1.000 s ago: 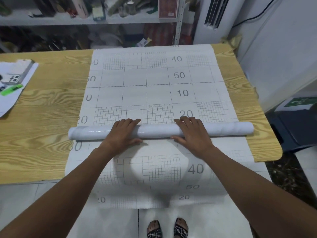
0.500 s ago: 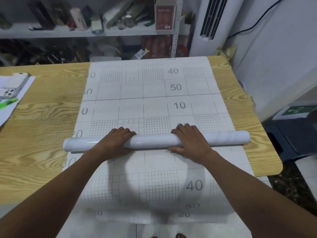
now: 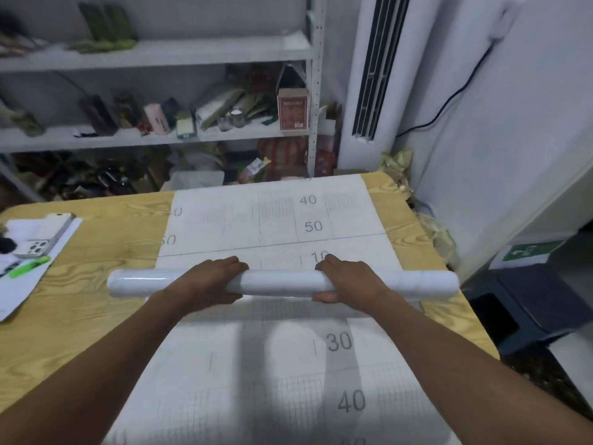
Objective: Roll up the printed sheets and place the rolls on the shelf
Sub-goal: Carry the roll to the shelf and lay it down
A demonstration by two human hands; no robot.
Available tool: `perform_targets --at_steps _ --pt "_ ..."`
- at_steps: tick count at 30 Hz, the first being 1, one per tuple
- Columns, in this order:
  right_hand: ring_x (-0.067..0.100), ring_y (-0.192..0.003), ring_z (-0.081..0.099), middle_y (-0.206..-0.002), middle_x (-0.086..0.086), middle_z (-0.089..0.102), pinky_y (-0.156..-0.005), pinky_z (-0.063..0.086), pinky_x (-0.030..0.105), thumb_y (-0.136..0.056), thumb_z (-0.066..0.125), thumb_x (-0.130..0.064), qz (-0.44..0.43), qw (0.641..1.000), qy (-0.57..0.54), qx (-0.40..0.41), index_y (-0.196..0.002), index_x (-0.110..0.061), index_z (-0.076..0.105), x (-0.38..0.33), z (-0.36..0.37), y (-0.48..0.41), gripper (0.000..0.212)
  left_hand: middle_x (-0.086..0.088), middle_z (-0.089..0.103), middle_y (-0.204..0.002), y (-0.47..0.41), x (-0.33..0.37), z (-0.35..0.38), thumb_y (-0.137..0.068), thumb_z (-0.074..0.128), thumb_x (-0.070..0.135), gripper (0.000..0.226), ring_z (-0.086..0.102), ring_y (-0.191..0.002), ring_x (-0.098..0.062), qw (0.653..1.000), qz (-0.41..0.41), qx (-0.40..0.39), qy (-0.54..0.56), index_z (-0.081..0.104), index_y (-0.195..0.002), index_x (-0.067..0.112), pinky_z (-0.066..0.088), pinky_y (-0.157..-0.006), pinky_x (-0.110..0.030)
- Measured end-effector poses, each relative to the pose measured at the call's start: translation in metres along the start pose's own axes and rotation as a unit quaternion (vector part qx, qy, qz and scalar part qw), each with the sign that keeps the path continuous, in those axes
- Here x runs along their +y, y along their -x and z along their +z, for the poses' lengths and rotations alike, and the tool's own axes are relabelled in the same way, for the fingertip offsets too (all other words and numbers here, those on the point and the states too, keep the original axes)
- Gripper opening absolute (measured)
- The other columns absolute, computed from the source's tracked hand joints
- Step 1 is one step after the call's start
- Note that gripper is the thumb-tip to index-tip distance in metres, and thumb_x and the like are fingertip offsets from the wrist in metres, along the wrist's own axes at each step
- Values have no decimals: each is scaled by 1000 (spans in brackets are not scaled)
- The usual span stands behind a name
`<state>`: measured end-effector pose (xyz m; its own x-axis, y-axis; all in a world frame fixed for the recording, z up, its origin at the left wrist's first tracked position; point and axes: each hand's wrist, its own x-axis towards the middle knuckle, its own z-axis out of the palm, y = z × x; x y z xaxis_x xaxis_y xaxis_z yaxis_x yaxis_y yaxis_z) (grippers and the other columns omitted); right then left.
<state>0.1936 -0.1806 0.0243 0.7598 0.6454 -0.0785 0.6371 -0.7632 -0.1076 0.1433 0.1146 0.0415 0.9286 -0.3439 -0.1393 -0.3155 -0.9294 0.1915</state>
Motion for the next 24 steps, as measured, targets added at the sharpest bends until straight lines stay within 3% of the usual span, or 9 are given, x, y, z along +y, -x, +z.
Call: perform_targets --at_steps 5,9,14,19,24 --pt "24 -94 59 -114 1 53 -65 32 32 -80 58 -59 5 996 63 57 -121 -20 48 8 -95 -5 57 4 55 -110 -12 19 -95 -78 65 33 45 58 -87 -21 997 -4 40 -68 49 -118 21 46 -73 -34" --pt "23 -100 58 -115 -1 60 -72 39 33 -79 60 -57 1 992 80 96 -119 -22 48 13 -177 3 54 0 55 -115 -13 36 -168 -76 66 33 53 57 -97 -25 992 8 77 -96 46 -123 19 46 -79 -38" --pt "22 -96 60 -107 -2 63 -66 36 32 -78 62 -53 -9 982 107 157 -108 -22 49 17 -256 17 45 1 55 -121 -4 69 -249 -79 66 35 56 56 -102 -19 982 10 115 -147 43 -128 20 45 -81 -30" --pt "17 -89 63 -103 -7 65 -69 48 31 -80 57 -58 -30 963 141 226 -114 -28 51 19 -317 38 46 2 55 -123 10 98 -309 -82 61 43 55 57 -104 -18 970 7 142 -199 41 -130 24 49 -84 -33" --pt "17 -85 61 -101 -6 65 -65 42 29 -80 52 -67 -7 959 141 244 -116 -29 50 25 -363 62 52 0 60 -117 20 124 -356 -83 60 47 51 58 -99 -19 978 -7 133 -162 44 -127 27 49 -84 -34"
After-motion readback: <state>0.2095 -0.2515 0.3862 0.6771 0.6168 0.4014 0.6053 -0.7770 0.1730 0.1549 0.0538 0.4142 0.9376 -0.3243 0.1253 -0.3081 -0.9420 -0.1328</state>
